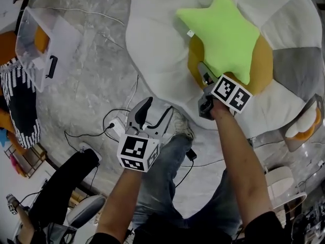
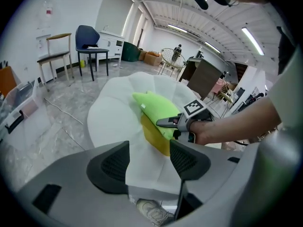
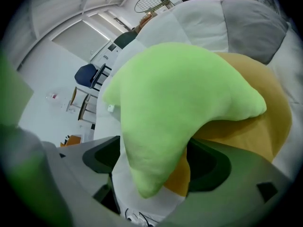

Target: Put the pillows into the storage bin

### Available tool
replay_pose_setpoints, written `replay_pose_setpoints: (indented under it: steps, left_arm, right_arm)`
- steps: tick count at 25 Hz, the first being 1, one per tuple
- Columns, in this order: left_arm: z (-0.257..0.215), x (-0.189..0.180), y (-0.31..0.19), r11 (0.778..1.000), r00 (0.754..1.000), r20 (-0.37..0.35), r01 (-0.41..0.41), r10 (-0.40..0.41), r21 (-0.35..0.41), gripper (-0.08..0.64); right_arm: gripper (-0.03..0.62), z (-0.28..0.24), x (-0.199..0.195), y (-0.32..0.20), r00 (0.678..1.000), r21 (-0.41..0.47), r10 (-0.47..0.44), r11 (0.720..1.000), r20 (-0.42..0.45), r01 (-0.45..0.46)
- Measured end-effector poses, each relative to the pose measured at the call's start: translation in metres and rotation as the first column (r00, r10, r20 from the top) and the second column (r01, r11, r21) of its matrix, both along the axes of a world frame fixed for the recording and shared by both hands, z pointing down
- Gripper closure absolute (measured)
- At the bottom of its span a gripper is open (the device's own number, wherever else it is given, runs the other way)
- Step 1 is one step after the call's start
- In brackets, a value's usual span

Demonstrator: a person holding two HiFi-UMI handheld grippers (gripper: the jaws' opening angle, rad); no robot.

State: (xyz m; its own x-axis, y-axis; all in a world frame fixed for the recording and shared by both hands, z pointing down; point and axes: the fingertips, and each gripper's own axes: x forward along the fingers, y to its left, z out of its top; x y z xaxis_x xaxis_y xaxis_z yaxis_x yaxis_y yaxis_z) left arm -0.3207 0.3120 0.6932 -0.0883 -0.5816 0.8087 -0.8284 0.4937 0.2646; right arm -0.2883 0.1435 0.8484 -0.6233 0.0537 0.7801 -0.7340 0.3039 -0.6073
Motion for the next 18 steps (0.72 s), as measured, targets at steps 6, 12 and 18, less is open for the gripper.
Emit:
replay_pose_setpoints:
  steps: [6,12,18]
  left_arm:
    - [0.002,0.025,0.007,1.0,1.0,-0.011,-0.009,0.009,-0.024,0.278]
    - [-0.01,0.05,-0.007,0.999,0.999,-0.021,-0.035,0.035,-0.026,0.278]
    - [-0.037,0.083,-0.039,0.999,0.998,-0.049,-0.05,0.05,0.002,0.278]
  right_arm:
    - [0.187,0.022,0.003,-0.006,0.992,0.013,-0.057,0.998,-0.112,0.059]
    - [0.334,-0.016,0.029,-0.032,0.997,0.088,-0.022,0.996,-0.071,0.028]
    - [0.36,-0.061,0.093,-0.051,0.992,0.153,-0.09,0.983,-0.09,0.103]
